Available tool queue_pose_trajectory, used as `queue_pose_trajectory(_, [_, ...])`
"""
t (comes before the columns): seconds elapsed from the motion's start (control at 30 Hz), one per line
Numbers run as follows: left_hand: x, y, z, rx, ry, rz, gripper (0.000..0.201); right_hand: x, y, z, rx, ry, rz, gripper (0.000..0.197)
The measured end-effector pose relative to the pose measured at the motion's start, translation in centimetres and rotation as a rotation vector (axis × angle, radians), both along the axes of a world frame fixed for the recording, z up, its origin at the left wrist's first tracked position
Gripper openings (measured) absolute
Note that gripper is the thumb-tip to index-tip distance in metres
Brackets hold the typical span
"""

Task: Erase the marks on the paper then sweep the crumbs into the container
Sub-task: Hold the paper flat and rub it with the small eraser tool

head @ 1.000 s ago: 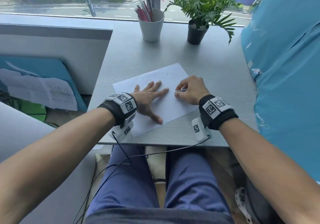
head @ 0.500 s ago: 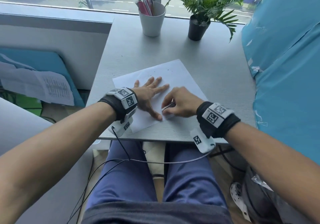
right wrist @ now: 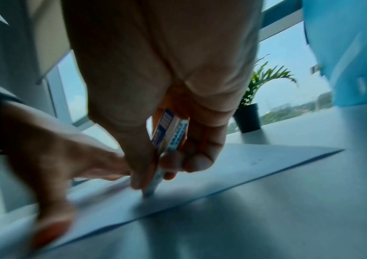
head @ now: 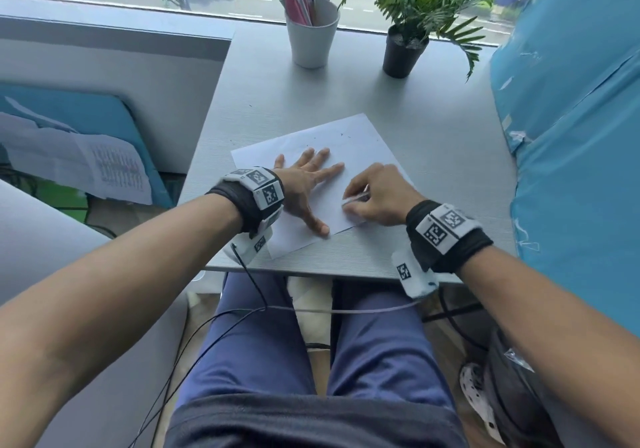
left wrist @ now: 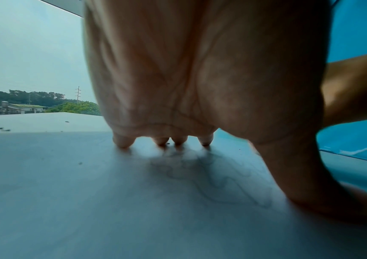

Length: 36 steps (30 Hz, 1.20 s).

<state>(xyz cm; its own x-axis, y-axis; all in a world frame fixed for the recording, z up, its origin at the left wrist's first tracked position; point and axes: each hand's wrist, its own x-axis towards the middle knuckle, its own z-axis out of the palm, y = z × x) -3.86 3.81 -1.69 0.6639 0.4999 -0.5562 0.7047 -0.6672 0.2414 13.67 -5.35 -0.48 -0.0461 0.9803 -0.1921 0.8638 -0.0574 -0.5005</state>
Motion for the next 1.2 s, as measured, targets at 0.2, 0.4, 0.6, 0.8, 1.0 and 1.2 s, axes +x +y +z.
queue_pose_trajectory(0.2, [0.0, 0.0, -0.2, -0.002, -0.005, -0.003, 0.145, 1.8, 1.5, 0.6, 0.069, 0.020, -0.163, 0.013])
queue_pose_trajectory(0.4, [-0.1, 0.2, -0.4, 0.008, 0.006, -0.008, 0.150, -0.7, -0.8, 0.4, -0.037, 0.037, 0.099, 0.012])
queue_pose_trajectory(0.6, [0.0, -0.1, -0.4, 0.010, 0.010, 0.003, 0.153, -0.2, 0.0, 0.6, -0.003, -0.002, 0.031, 0.013])
queue_pose_trajectory(0.8, [0.1, -0.2, -0.2, 0.003, 0.014, -0.001, 0.152, 1.7, 2.0, 1.3, 0.061, -0.011, -0.132, 0.014])
queue_pose_trajectory(1.0, [0.0, 0.0, -0.5, 0.009, 0.023, -0.014, 0.153, -1.4, -0.1, 0.9, -0.101, -0.001, 0.157, 0.012])
queue_pose_trajectory(1.2, [0.0, -0.3, -0.4, 0.003, 0.012, 0.001, 0.153, -1.2, 0.6, 0.9, -0.001, -0.014, 0.052, 0.014])
